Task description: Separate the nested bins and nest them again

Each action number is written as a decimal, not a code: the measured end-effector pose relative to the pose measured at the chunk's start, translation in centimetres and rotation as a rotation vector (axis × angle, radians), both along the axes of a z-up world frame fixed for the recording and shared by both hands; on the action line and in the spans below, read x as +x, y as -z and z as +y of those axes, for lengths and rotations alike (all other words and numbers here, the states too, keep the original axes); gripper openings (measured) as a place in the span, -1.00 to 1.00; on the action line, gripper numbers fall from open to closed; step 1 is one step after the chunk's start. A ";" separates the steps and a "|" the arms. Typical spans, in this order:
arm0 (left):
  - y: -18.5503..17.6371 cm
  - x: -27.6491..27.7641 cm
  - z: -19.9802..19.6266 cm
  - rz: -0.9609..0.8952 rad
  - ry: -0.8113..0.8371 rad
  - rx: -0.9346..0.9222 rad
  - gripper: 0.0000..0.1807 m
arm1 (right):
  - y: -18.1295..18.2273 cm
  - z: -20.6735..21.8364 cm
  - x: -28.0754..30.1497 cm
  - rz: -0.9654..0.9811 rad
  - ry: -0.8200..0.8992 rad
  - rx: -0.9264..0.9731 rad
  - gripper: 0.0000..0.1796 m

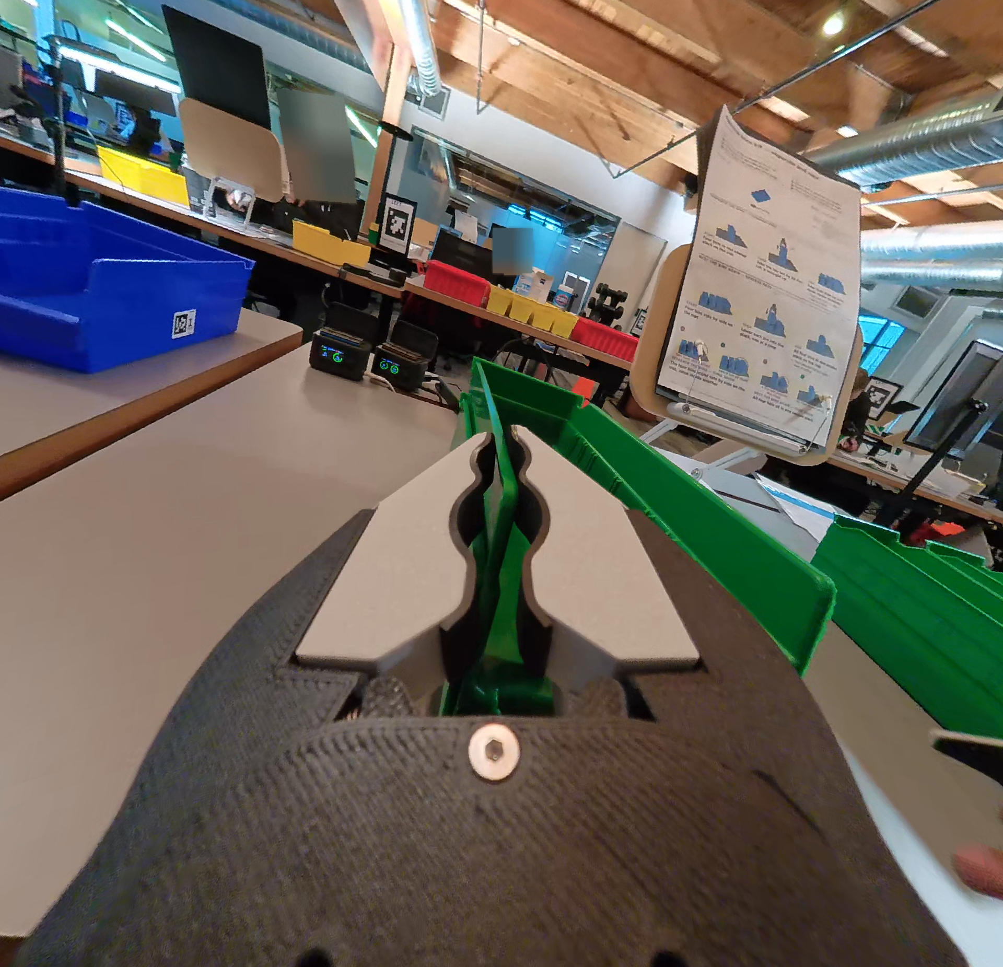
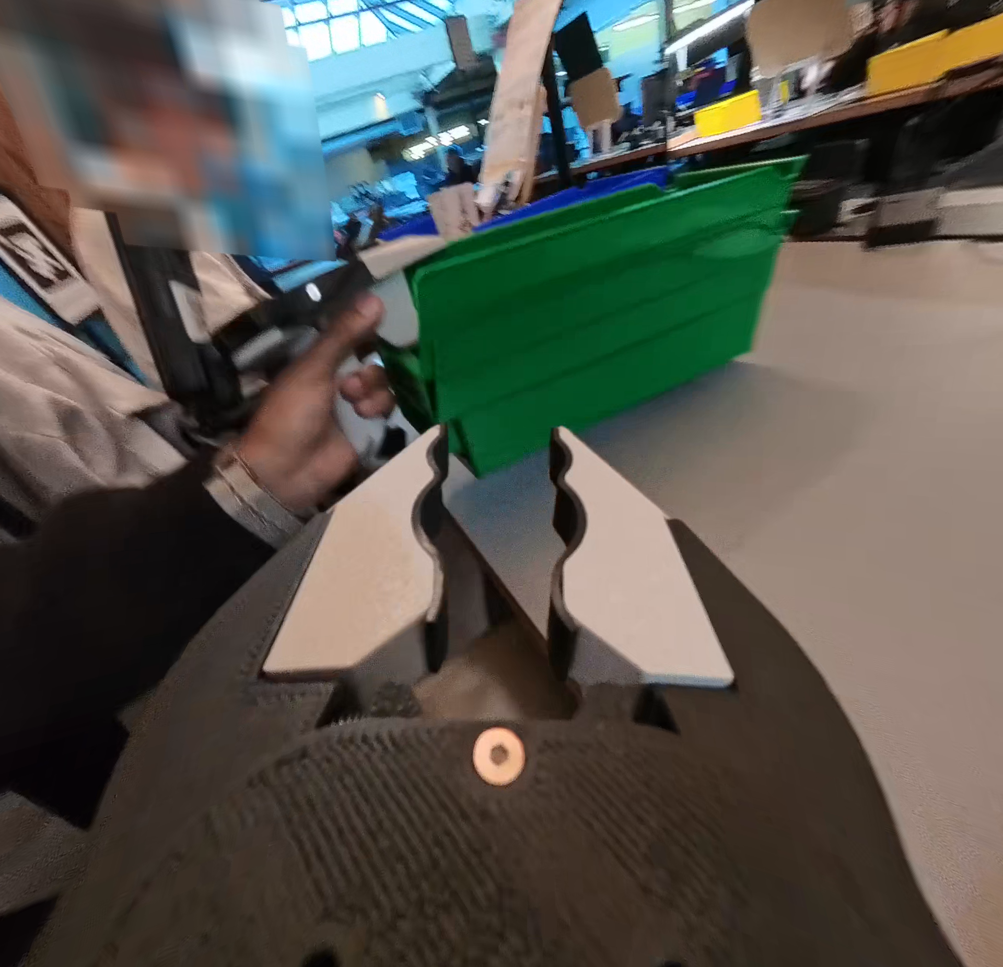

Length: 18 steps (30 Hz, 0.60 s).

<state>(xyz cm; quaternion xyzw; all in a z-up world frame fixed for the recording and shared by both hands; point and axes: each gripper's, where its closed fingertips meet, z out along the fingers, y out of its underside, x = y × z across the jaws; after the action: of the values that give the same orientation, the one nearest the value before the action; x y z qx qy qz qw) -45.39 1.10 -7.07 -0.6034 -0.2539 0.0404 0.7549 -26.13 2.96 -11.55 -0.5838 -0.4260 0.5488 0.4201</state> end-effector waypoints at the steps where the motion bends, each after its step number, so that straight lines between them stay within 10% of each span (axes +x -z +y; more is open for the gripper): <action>1: 0.0 0.1 -0.1 0.000 0.001 0.003 -1.00 | -0.7 -0.5 -1.4 0.018 -0.028 -0.051 -0.59; 18: 0.0 1.5 -0.4 0.028 0.001 -0.016 -1.00 | -0.2 -0.8 -7.2 -0.030 -0.156 -0.292 -0.46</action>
<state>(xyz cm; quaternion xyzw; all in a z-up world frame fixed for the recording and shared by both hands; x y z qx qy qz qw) -43.92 0.69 -7.04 -0.6088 -0.2429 0.0506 0.7536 -33.30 2.17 -11.32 -0.6119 -0.3920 0.6270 0.2808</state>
